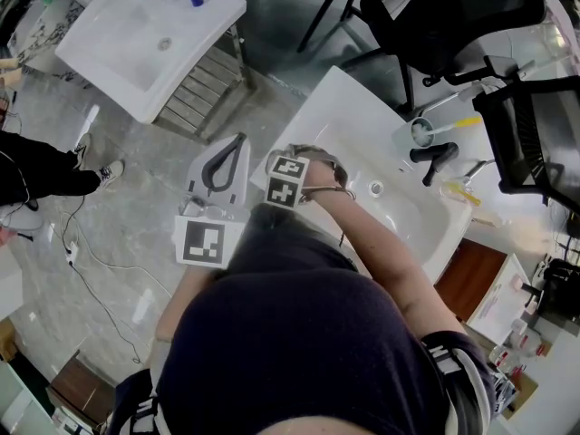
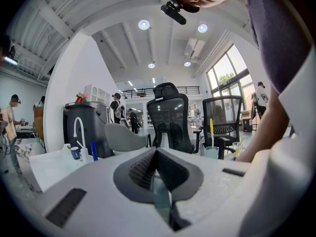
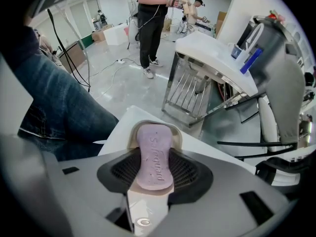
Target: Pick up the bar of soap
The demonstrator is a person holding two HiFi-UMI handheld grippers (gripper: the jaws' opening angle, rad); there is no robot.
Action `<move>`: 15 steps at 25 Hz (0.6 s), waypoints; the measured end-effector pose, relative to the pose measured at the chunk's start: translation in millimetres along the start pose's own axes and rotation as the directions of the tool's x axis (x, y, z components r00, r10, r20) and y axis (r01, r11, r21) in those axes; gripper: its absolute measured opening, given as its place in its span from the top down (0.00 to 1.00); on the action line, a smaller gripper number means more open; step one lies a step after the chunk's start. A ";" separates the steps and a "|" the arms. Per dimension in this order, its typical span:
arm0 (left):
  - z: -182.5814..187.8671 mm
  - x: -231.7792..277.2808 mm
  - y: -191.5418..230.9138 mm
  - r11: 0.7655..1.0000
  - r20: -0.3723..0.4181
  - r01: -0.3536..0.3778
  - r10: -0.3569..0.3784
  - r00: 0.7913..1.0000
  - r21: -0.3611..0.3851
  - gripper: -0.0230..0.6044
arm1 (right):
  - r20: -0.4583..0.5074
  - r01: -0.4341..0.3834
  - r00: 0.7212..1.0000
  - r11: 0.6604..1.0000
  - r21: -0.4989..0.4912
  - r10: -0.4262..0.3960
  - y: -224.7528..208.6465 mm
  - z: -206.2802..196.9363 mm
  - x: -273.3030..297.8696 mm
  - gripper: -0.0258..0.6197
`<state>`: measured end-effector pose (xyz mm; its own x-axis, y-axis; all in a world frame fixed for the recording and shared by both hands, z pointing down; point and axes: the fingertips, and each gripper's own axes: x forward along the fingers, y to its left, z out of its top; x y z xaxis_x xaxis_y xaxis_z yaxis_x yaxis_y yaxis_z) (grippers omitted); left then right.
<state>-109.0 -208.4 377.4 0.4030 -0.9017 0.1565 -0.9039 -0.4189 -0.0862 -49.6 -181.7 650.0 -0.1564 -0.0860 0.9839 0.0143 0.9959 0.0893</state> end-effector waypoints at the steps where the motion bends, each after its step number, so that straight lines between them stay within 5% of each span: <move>1: 0.1 -0.5 1.0 1.000 0.000 -0.002 0.002 1.000 0.000 0.97 | 0.007 0.006 1.000 1.000 0.007 -0.006 -0.3 -0.1 -0.6 0.66; 15: -0.2 -1.3 10.2 1.000 0.003 -0.013 0.013 1.000 -0.007 0.97 | 0.123 0.099 0.986 0.988 0.115 -0.113 -5.7 -2.6 -30.9 0.66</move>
<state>-118.8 -211.5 376.5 0.3912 -0.9076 0.1522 -0.9102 -0.4060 -0.0815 -42.3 -184.7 619.5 -0.2771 -0.1937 0.9411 -0.1153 0.9791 0.1676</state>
